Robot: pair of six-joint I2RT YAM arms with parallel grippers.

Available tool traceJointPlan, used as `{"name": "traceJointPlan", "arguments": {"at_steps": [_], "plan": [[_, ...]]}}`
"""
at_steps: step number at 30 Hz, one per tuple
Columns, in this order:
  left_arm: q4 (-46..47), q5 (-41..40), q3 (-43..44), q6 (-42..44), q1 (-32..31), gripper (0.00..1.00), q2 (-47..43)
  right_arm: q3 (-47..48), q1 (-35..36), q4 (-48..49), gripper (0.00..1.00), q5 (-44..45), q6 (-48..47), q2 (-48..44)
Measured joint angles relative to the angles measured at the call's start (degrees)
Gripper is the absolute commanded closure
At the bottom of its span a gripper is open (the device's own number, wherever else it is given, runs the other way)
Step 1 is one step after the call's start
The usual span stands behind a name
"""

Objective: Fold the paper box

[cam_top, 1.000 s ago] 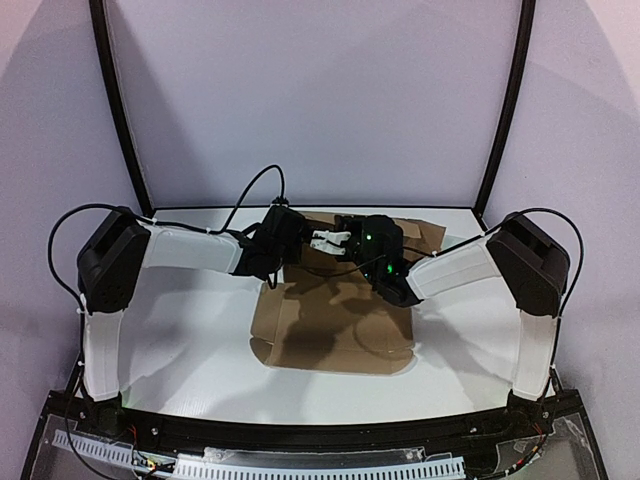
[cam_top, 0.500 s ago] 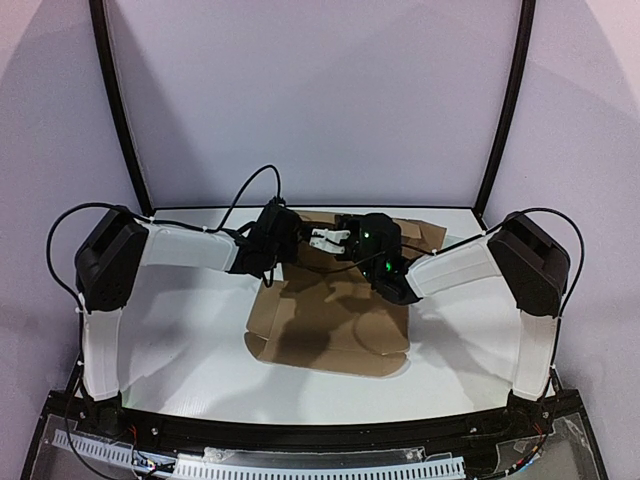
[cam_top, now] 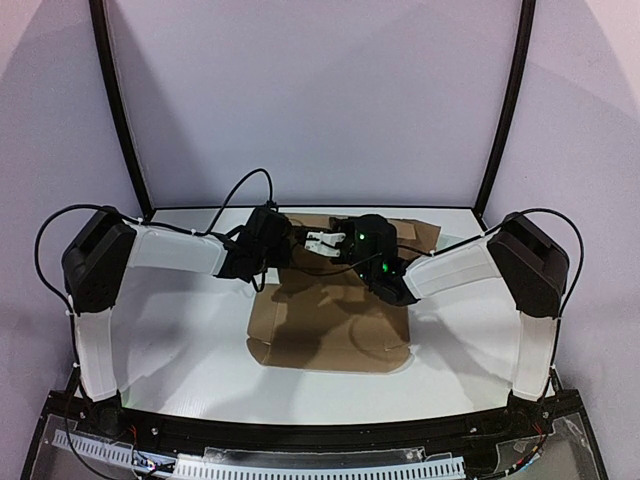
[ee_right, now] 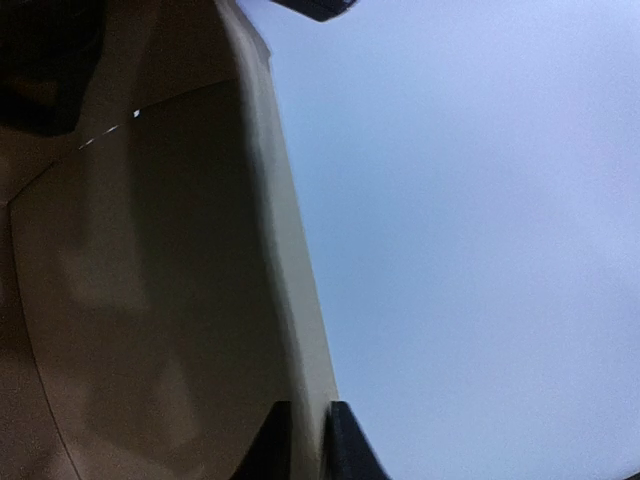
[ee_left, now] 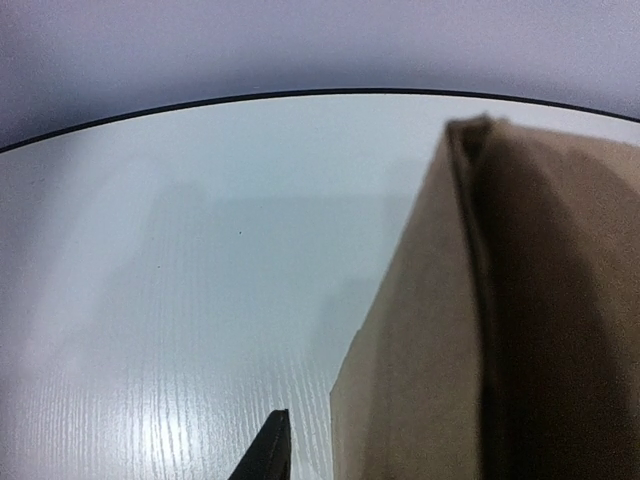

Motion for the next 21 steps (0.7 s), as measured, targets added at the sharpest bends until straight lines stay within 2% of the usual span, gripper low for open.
{"name": "traceJointPlan", "arguments": {"at_steps": [3,6,9,11,12,14,16,21], "plan": [[0.5,0.7,-0.1,-0.4,0.1,0.85,0.0,0.1,0.1,-1.0,0.74,0.1,0.6,0.0],[0.7,1.3,-0.1,-0.9,0.1,0.94,0.0,0.7,0.1,-2.4,0.62,0.2,1.2,0.0],[0.8,1.5,0.0,-0.9,0.1,0.99,0.0,1.4,0.2,-4.6,0.49,0.5,2.1,0.0],[0.7,1.4,0.0,-0.7,0.1,0.99,0.0,2.3,0.4,-7.0,0.34,1.4,3.0,-0.1],[0.7,1.3,0.0,-0.8,0.2,0.99,0.0,2.5,0.4,-7.4,0.30,1.5,3.6,-0.2],[0.6,1.2,0.1,-0.8,0.4,0.99,0.0,3.1,0.5,-9.1,0.05,2.1,4.0,-0.8],[0.3,1.2,0.2,-0.9,0.5,0.99,0.0,3.6,0.6,-10.2,0.02,2.6,5.2,-1.8],[-0.2,1.3,0.6,-1.6,0.9,0.99,0.0,6.7,0.9,-13.9,0.02,3.2,8.0,-7.2]]}}
